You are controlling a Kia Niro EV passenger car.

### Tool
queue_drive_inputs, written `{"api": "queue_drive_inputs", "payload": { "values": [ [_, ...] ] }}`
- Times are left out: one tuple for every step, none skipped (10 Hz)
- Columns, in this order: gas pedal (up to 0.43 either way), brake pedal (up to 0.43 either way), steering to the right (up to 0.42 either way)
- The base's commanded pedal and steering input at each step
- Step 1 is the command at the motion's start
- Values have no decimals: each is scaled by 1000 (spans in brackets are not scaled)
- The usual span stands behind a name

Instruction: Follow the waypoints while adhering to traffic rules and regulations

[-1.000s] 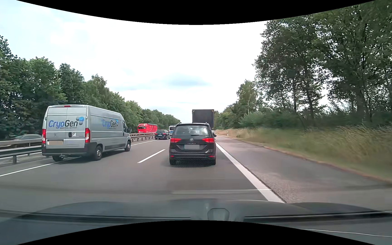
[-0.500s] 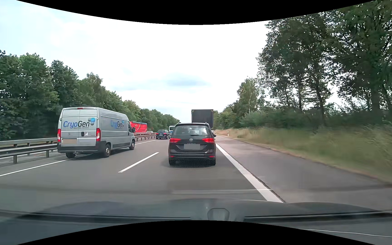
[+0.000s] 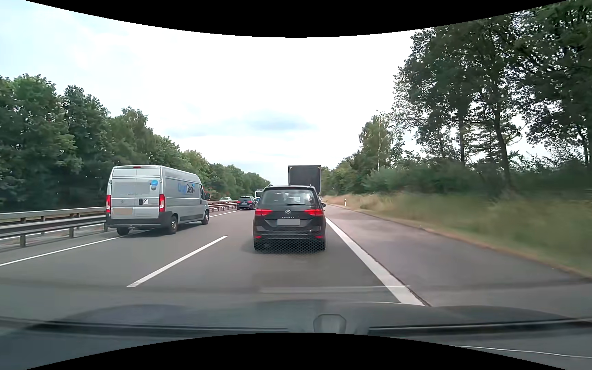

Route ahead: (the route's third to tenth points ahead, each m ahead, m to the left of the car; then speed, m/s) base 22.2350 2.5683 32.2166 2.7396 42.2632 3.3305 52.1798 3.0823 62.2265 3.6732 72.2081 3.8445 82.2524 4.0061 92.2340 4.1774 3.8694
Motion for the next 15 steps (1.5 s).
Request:
{"api": "queue_drive_inputs", "payload": {
  "values": [
    [47,0,4],
    [39,0,4],
    [39,0,4],
    [39,0,4],
    [39,0,3],
    [39,0,1],
    [39,0,-2],
    [39,0,-7],
    [39,0,-10],
    [47,0,-10],
    [47,0,-10],
    [47,0,-10],
    [47,0,-10],
    [47,0,-10],
    [47,0,-9]
  ]
}}
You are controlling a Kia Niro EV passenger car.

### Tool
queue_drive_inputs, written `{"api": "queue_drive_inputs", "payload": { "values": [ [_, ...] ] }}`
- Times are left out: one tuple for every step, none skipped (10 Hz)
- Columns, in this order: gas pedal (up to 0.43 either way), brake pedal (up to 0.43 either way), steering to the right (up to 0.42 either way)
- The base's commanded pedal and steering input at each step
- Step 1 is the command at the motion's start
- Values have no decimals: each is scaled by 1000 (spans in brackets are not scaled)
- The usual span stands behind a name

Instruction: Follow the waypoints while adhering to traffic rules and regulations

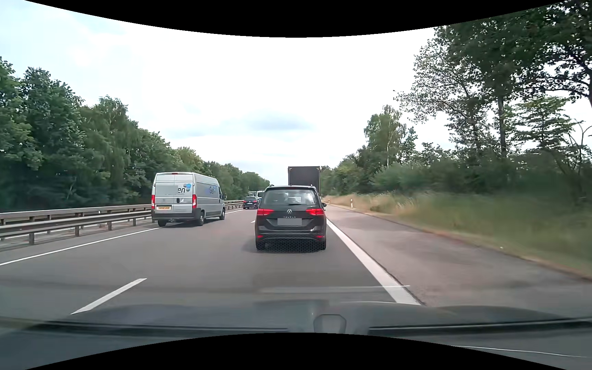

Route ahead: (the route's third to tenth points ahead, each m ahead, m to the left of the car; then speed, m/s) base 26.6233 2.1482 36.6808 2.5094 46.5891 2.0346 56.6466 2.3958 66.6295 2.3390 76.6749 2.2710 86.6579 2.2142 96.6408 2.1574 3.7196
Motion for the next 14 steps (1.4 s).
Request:
{"api": "queue_drive_inputs", "payload": {
  "values": [
    [47,0,-7],
    [47,0,-6],
    [47,0,-6],
    [59,0,-6],
    [59,0,-6],
    [59,0,-6],
    [59,0,-6],
    [59,0,-6],
    [59,0,-6],
    [59,0,-6],
    [59,0,-6],
    [59,0,-6],
    [59,0,-6],
    [59,0,-6]
  ]
}}
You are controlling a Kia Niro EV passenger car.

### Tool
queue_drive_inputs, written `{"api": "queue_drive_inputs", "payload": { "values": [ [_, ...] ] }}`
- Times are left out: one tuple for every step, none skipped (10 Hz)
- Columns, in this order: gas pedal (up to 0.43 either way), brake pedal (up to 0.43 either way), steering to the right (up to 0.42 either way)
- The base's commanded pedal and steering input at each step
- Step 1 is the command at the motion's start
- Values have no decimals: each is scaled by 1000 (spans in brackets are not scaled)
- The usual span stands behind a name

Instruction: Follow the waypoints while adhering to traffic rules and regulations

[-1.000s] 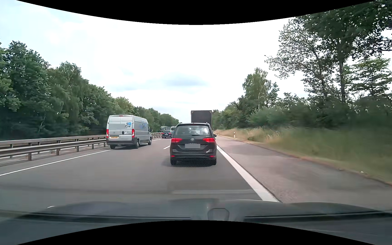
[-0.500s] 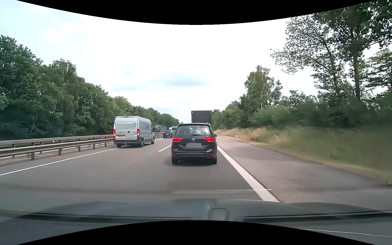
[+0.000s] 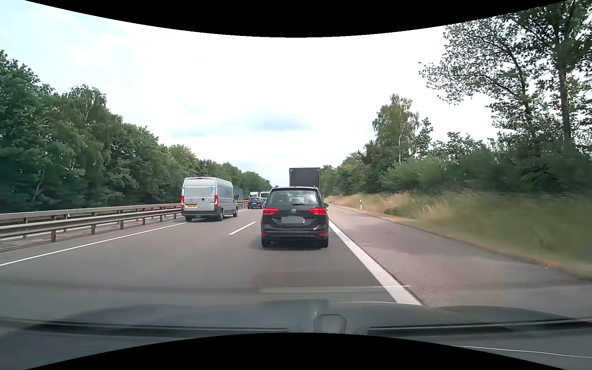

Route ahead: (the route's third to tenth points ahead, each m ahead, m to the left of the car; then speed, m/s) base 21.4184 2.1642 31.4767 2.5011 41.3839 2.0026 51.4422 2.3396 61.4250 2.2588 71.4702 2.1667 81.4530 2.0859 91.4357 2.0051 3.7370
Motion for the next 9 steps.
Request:
{"api": "queue_drive_inputs", "payload": {
  "values": [
    [59,0,-6],
    [59,0,-6],
    [59,0,-6],
    [59,0,-5],
    [59,0,-4],
    [59,0,-4],
    [59,0,-4],
    [59,0,-4],
    [59,0,-4]
  ]
}}
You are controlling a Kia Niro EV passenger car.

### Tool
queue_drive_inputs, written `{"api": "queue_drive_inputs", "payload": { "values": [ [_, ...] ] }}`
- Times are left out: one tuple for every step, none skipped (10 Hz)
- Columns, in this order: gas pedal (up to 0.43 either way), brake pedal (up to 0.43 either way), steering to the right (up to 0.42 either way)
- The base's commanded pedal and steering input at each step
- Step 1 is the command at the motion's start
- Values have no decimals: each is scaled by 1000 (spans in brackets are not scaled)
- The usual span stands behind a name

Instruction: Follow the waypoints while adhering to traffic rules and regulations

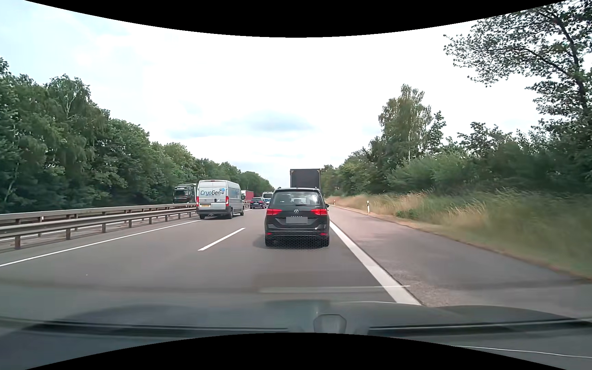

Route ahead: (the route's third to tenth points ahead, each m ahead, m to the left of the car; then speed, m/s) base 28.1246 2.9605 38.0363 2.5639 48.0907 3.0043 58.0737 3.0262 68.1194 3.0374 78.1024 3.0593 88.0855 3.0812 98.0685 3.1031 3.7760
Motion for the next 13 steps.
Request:
{"api": "queue_drive_inputs", "payload": {
  "values": [
    [59,0,-4],
    [59,0,-4],
    [59,0,-4],
    [59,0,-4],
    [67,0,-4],
    [67,0,-4],
    [67,0,-4],
    [67,0,-4],
    [67,0,-4],
    [67,0,-4],
    [67,0,-4],
    [67,0,-4],
    [67,0,-4]
  ]
}}
